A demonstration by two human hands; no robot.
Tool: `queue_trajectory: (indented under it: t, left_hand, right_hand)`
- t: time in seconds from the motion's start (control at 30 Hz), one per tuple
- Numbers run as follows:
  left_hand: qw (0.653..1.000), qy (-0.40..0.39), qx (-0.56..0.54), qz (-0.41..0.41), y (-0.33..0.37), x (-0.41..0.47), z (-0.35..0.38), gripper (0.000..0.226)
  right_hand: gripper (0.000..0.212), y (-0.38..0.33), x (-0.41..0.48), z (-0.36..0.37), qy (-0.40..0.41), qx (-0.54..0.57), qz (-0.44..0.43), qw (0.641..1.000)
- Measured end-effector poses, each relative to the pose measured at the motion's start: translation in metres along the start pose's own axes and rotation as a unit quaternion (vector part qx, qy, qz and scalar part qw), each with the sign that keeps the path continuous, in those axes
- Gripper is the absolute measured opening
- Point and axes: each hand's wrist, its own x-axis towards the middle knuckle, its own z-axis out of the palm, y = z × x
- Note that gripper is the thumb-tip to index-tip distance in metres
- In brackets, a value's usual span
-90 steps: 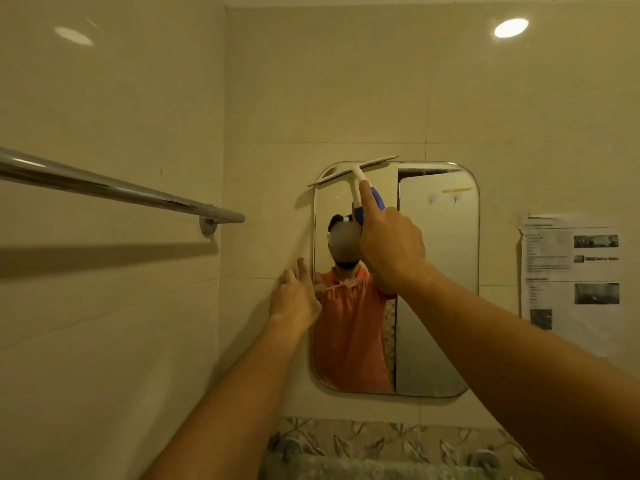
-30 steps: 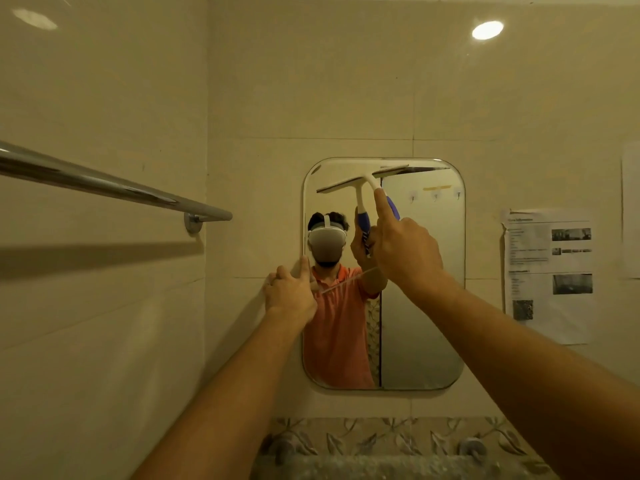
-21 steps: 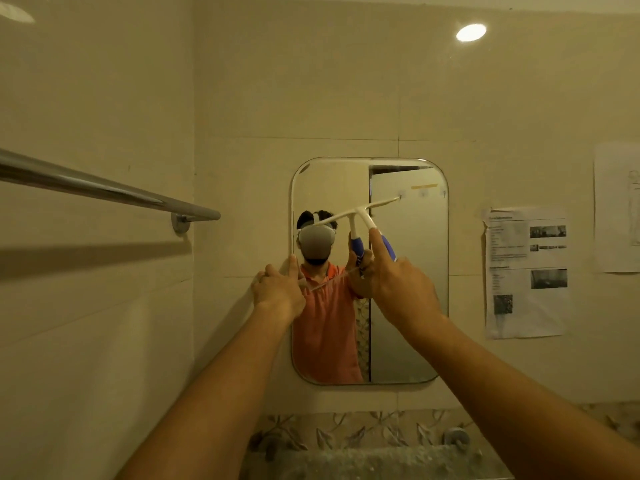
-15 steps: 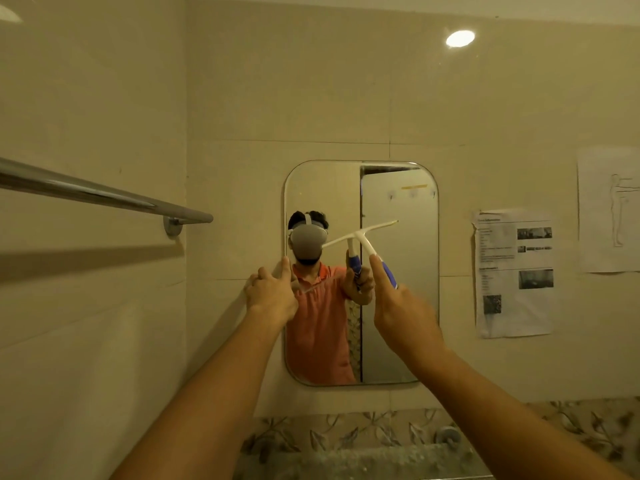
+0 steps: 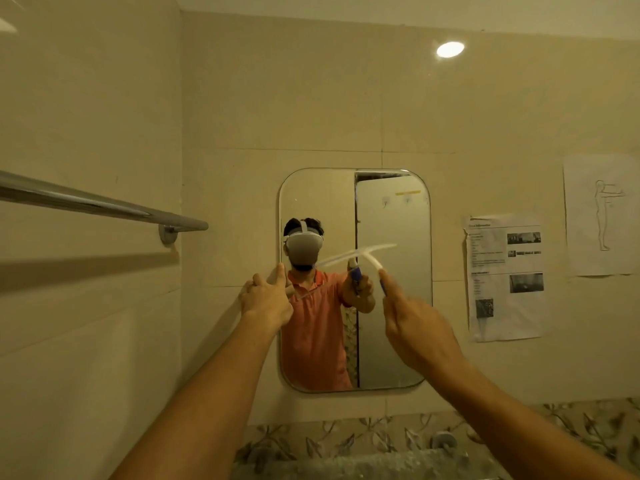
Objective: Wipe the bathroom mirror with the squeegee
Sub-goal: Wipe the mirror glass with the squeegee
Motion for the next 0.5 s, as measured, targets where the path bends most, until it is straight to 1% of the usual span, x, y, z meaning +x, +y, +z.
queue_trajectory:
  t: [0.13, 0.23, 0.33, 0.5]
  left_hand:
    - [1.0, 0.004, -0.002, 0.002, 0.001, 0.0, -0.001, 0.083]
    - [1.0, 0.005, -0.004, 0.002, 0.002, -0.001, 0.001, 0.084]
    - [1.0, 0.004, -0.004, -0.001, 0.003, -0.002, 0.0, 0.085]
    - [1.0, 0.008, -0.002, -0.005, 0.002, 0.002, 0.001, 0.086]
  right_hand:
    - [0.053, -0.022, 0.044, -0.041, 0.065, 0.035, -0.057, 0.996]
    - [0.055, -0.044, 0.081, -0.057, 0.082, -0.005, -0.092, 0.992]
    - [0.056, -0.056, 0.112, -0.053, 0.089, -0.043, -0.096, 0.99]
    - [0.078, -0.067, 0.142, -0.037, 0.088, -0.08, -0.107, 0.987]
